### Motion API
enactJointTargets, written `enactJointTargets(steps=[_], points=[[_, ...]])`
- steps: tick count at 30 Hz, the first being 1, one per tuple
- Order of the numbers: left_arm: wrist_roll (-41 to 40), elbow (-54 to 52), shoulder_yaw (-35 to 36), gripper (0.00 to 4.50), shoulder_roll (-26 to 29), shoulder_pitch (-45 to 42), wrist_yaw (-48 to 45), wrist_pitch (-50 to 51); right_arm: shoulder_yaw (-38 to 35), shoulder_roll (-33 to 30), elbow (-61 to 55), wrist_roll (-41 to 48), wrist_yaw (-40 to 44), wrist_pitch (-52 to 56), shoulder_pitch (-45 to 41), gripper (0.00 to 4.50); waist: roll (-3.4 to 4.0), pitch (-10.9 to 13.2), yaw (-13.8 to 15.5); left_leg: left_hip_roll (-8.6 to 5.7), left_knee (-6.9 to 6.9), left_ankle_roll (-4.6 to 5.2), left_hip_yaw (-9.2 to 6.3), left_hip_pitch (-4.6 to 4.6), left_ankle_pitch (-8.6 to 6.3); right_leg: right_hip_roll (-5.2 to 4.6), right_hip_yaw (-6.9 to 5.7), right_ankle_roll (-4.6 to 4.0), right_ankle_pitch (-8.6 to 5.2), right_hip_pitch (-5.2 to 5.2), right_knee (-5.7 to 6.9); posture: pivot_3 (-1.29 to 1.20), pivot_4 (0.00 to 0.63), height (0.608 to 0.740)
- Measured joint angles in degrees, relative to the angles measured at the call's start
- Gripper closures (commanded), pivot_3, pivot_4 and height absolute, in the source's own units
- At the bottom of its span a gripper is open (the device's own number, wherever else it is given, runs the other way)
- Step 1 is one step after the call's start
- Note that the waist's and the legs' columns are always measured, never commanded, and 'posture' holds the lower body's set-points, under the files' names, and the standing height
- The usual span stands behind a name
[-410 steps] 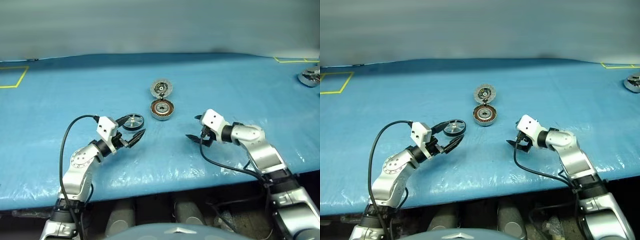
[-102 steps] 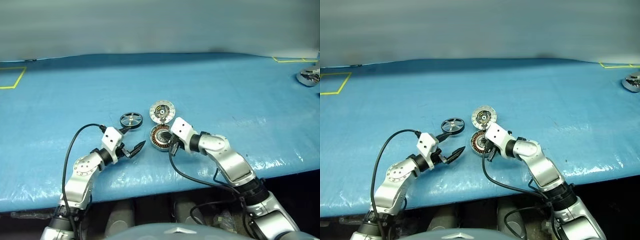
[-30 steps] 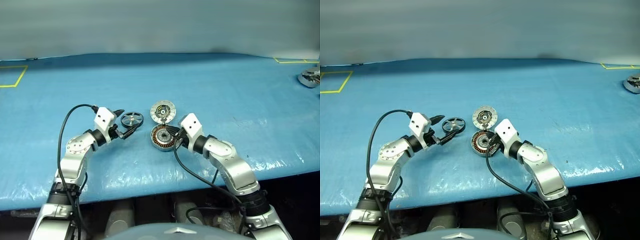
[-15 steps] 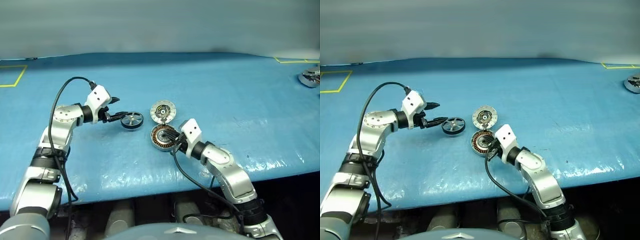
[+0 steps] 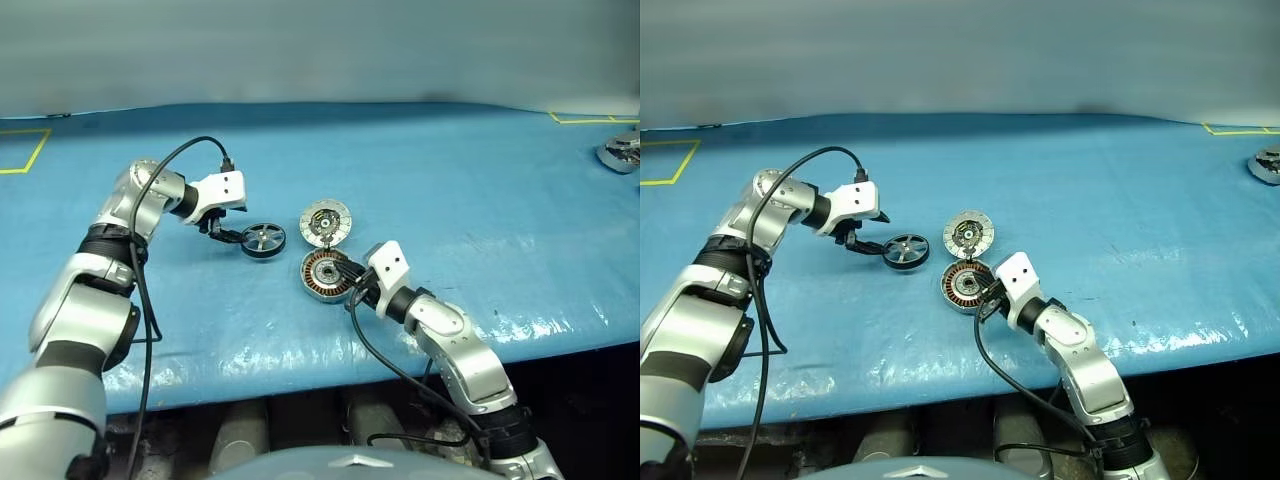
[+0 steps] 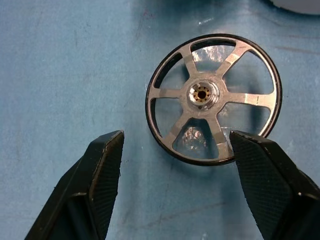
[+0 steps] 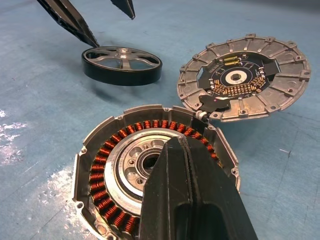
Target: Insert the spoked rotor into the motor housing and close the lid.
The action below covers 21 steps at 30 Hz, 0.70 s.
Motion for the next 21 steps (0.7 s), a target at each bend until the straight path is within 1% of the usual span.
enactJointTargets(steps=[4, 7, 9, 11, 14, 17, 21], points=[[2.87, 5.45, -1.31, 0.93, -2.38, -2.64, -0.31, -3.36, -0.20, -0.11, -0.40, -0.02, -0.49, 0.01, 0.27, 4.50, -0.03, 0.02, -0.01, 0.00, 0.01, 0.00, -0.01, -0.02, 0.00, 0.00, 0.00, 0.01, 0.01, -0.01, 0.02, 0.00, 0.150, 0.740], [4.81, 8.24, -2.06, 0.93, -3.13, -5.31, -0.74, -5.33, -0.30, -0.28, -0.78, -0.03, -0.86, 0.18, 0.38, 4.50, -0.09, 0.06, -0.03, 0.00, 0.04, 0.00, -0.01, -0.06, 0.00, 0.00, 0.00, 0.07, 0.04, -0.03, 0.03, 0.00, 0.150, 0.740], [6.11, 8.71, -2.92, 0.93, -3.10, -7.87, -1.89, -6.25, -0.58, -1.18, -2.05, 0.13, -0.77, 0.90, 0.40, 4.50, -0.10, 0.09, 0.01, -0.02, 0.08, 0.01, -0.04, -0.17, 0.00, 0.00, 0.00, 0.31, 0.18, -0.10, 0.02, 0.00, 0.150, 0.740], [8.07, 8.78, -3.72, 0.93, -2.63, -11.52, -3.28, -7.26, -1.13, -2.39, -3.49, 0.46, -0.41, 1.83, 0.17, 4.50, -0.11, 0.10, 0.07, -0.04, 0.13, 0.01, -0.08, -0.26, 0.00, 0.00, -0.01, 0.35, 0.20, -0.13, -0.01, 0.00, 0.150, 0.740], [10.97, 8.67, -5.21, 0.93, -1.76, -14.80, -4.95, -8.46, -1.22, -4.42, -4.95, 0.79, 0.87, 3.86, -0.24, 4.50, -0.11, 0.09, -0.04, -0.05, 0.11, 0.03, -0.07, -0.24, -0.01, -0.01, 0.00, 0.35, 0.20, -0.12, -0.02, 0.00, 0.150, 0.740], [13.11, 8.53, -6.97, 0.93, -1.86, -15.08, -6.85, -8.25, -1.30, -7.32, -6.21, 1.79, 2.96, 6.69, -0.53, 4.50, -0.10, 0.11, -0.06, -0.04, 0.13, 0.03, -0.11, -0.27, -0.01, 0.00, -0.02, 0.34, 0.20, -0.14, 0.02, 0.00, 0.150, 0.740], [14.19, 7.24, -7.42, 0.93, -2.12, -14.70, -8.49, -8.20, -1.64, -9.16, -6.59, 2.68, 4.29, 8.78, -2.34, 4.50, -0.10, 0.12, -0.07, -0.04, 0.18, 0.03, -0.12, -0.30, -0.01, 0.00, -0.03, 0.35, 0.21, -0.15, 0.02, 0.00, 0.150, 0.740]])
